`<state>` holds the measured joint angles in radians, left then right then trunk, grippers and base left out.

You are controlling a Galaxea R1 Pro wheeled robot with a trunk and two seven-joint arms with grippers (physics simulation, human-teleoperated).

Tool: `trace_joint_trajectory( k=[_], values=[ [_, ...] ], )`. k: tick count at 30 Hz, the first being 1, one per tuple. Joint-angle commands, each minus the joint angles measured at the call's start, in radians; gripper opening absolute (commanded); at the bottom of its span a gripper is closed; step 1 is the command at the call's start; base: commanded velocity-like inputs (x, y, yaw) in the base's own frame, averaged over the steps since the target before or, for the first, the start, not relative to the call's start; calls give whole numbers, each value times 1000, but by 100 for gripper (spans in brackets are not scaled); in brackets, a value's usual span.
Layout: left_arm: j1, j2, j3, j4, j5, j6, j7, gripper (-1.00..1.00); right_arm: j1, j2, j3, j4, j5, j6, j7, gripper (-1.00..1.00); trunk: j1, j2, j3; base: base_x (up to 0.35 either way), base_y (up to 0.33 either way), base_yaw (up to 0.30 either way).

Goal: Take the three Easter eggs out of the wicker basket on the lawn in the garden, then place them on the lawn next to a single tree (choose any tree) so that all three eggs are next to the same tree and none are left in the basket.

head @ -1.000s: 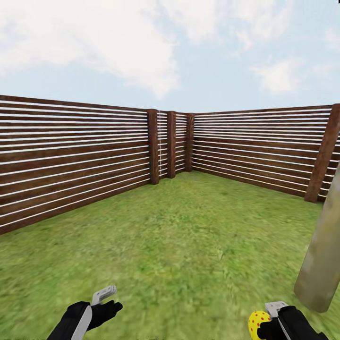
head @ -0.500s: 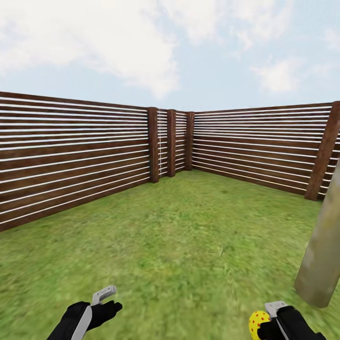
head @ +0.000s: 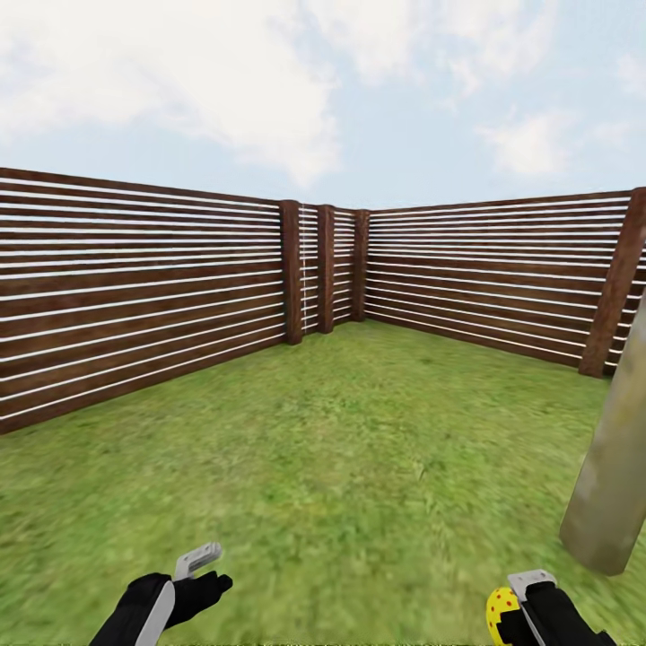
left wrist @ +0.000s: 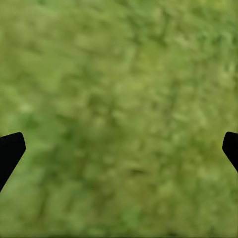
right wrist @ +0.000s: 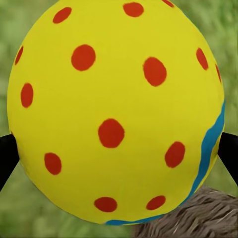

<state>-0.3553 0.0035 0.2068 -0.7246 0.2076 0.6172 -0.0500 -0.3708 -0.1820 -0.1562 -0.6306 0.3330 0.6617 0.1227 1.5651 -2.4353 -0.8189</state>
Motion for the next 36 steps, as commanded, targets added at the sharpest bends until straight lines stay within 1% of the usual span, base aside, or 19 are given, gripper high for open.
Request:
trace_joint_trajectory(
  k=[1,9,36],
  values=[
    [-1,0,3,-1,-1,6,-4,100,0,1,-3,-2,11,3,9,-100,4,-8,-4,0,0,0],
    [-1,0,2,-1,-1,6,-5,100,0,0,-3,-1,12,4,9,-100,34,-64,-29,0,0,0],
    [-1,0,2,0,-1,6,-4,100,0,3,-3,2,12,2,9,-100,47,-71,-134,0,0,0]
  ],
)
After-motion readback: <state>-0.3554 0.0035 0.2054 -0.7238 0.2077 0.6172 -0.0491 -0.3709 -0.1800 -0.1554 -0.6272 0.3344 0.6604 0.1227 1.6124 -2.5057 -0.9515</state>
